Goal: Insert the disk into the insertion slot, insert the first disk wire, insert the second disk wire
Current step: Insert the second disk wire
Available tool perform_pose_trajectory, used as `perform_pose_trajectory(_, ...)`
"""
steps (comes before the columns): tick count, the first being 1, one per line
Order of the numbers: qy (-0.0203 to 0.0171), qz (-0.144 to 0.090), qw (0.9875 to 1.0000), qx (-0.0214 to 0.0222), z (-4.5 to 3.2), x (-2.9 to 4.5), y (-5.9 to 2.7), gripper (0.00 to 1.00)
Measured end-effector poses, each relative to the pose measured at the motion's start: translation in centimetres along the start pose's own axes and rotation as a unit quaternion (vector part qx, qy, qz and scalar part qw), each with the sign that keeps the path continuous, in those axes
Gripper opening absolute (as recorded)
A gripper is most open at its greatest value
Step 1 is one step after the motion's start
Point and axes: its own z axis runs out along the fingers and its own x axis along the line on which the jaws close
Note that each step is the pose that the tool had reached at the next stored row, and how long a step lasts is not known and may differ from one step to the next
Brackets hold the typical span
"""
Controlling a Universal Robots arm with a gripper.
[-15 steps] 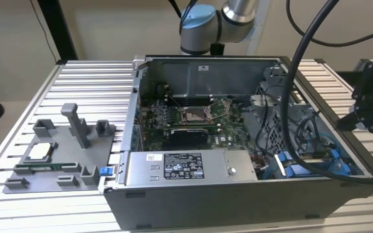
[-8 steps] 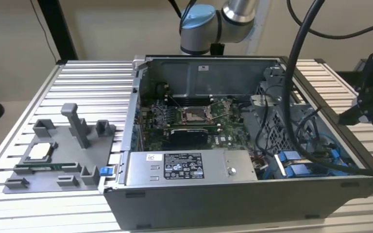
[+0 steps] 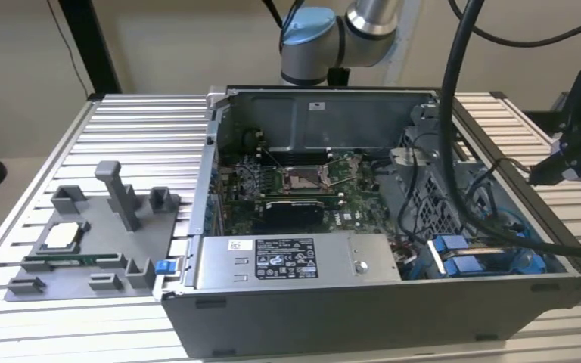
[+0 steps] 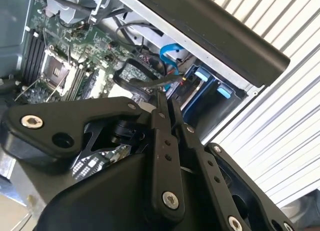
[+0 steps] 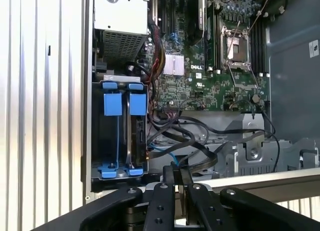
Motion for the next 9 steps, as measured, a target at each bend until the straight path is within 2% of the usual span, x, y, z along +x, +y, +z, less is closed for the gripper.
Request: perform_pose_trajectory(9, 0.0000, 0.000, 1.0000, 0.0000, -0.37, -0.12, 1.16, 0.00)
